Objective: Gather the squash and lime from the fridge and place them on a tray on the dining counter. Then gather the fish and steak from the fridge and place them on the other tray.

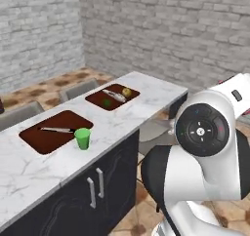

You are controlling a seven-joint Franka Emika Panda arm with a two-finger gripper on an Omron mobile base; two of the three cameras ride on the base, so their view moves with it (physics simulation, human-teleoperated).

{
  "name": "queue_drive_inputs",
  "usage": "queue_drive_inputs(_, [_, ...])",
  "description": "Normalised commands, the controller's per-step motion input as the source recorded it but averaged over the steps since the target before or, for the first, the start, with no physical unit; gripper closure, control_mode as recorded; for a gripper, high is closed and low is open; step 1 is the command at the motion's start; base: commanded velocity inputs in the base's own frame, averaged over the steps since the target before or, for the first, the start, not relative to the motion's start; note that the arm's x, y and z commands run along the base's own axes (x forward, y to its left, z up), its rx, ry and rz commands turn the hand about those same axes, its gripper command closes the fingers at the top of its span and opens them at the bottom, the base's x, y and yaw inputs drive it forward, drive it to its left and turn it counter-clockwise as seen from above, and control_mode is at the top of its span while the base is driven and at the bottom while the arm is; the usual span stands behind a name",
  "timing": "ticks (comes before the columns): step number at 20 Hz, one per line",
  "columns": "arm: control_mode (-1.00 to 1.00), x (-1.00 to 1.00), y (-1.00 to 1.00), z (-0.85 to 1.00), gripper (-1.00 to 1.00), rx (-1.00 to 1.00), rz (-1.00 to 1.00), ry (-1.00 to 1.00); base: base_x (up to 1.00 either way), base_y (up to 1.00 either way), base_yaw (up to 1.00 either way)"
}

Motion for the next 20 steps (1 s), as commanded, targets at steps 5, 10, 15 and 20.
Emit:
queue_drive_inputs(5, [1.00,0.00,0.00,0.00,1.00,0.00,0.00,0.00,0.49,0.00,0.56])
queue_drive_inputs(10, [1.00,0.00,0.00,0.00,1.00,0.00,0.00,0.00,0.66,0.00,0.55])
queue_drive_inputs(15, [1.00,0.00,0.00,0.00,1.00,0.00,0.00,0.00,0.74,-0.01,0.51])
queue_drive_inputs(20, [1.00,0.00,0.00,0.00,1.00,0.00,0.00,0.00,0.65,-0.14,0.44])
